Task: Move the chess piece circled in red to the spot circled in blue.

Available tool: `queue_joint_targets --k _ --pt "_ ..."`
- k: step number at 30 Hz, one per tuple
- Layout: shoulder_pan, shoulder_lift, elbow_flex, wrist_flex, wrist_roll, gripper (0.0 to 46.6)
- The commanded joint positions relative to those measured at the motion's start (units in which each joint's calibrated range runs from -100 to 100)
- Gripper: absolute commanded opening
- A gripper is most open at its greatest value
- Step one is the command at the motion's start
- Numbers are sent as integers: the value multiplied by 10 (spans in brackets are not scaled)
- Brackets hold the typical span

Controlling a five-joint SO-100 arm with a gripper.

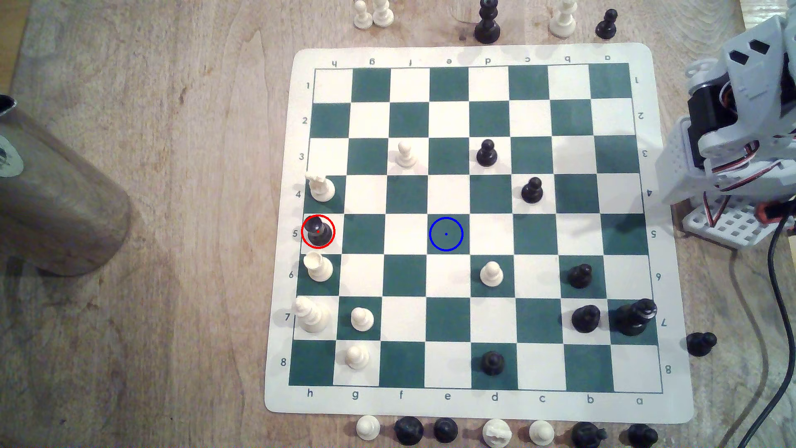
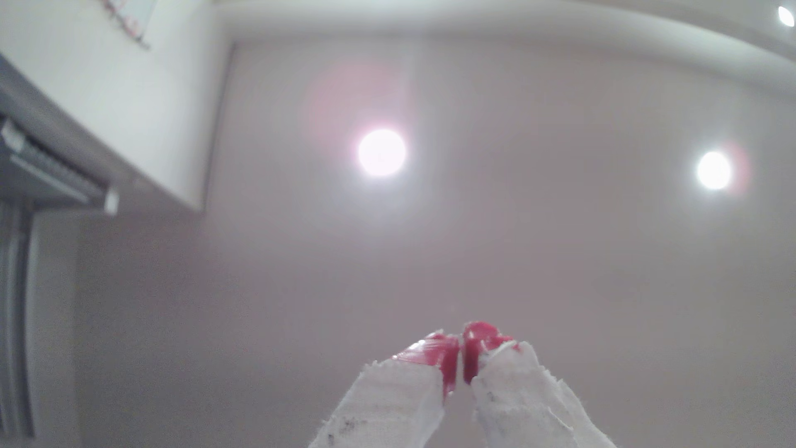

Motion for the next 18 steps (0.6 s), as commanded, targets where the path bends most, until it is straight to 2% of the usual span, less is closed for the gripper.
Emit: queue_joint_targets --k 1,7,12,18 --pt "-10 0 14 19 1 2" --pt "-20 0 14 49 1 2" --pt "-57 1 6 242 1 2" --pt "-78 1 -146 678 -2 2"
